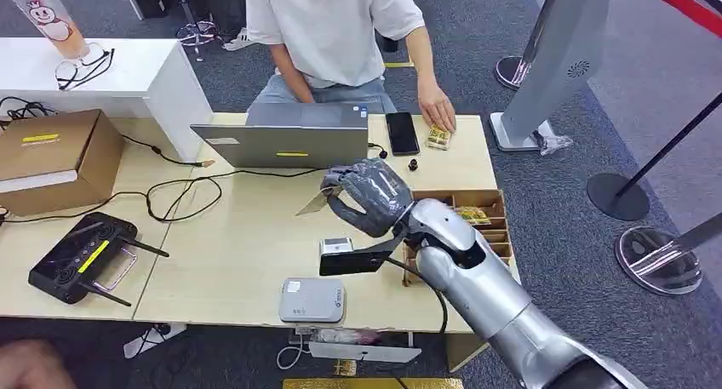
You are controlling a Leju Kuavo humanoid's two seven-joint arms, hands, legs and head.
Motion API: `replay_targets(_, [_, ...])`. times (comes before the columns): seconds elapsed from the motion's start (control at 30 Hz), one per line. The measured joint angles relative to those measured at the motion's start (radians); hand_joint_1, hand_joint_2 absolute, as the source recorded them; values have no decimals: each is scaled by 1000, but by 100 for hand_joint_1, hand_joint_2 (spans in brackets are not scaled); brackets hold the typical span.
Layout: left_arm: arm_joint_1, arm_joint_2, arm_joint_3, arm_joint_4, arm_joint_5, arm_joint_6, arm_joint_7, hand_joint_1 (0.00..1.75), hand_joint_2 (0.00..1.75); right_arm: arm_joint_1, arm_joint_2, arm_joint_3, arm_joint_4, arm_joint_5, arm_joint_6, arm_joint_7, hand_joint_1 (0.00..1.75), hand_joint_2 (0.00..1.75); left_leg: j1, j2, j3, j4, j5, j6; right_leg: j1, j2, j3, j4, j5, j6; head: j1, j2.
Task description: Pass the card to the sensor for recognition and then transmit it.
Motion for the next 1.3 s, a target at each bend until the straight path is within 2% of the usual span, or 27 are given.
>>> replay_targets(0.07, [3,1,3,1,3,0,-6,0,0,0,-4,11,-8,-87,87,-5,175,175,0,0,0,0,0,0,0,0,0,0,0,0,0,0])
replay_targets(0.23, [9,2,15,1,8,0,-16,0,0,-7,-10,30,-11,-206,228,0,175,175,0,0,0,0,0,0,0,0,0,0,0,0,0,0])
replay_targets(0.5, [17,-1,23,1,11,5,-34,0,0,-56,-20,70,17,-319,343,14,175,175,0,0,0,0,0,0,0,0,0,0,0,0,0,0])
replay_targets(0.63, [18,-3,24,2,11,6,-42,0,0,-89,-23,103,54,-381,391,44,175,175,0,0,0,0,0,0,0,0,0,0,1,0,0,0])
replay_targets(0.9, [20,-10,24,2,10,10,-45,0,0,-139,-26,169,136,-398,410,69,175,175,0,0,0,0,0,0,0,0,0,0,1,0,0,0])
replay_targets(1.3, [17,-18,24,2,-2,13,-35,0,0,-182,-24,330,268,-395,410,104,175,175,0,0,0,0,0,0,0,0,0,0,1,0,0,0])
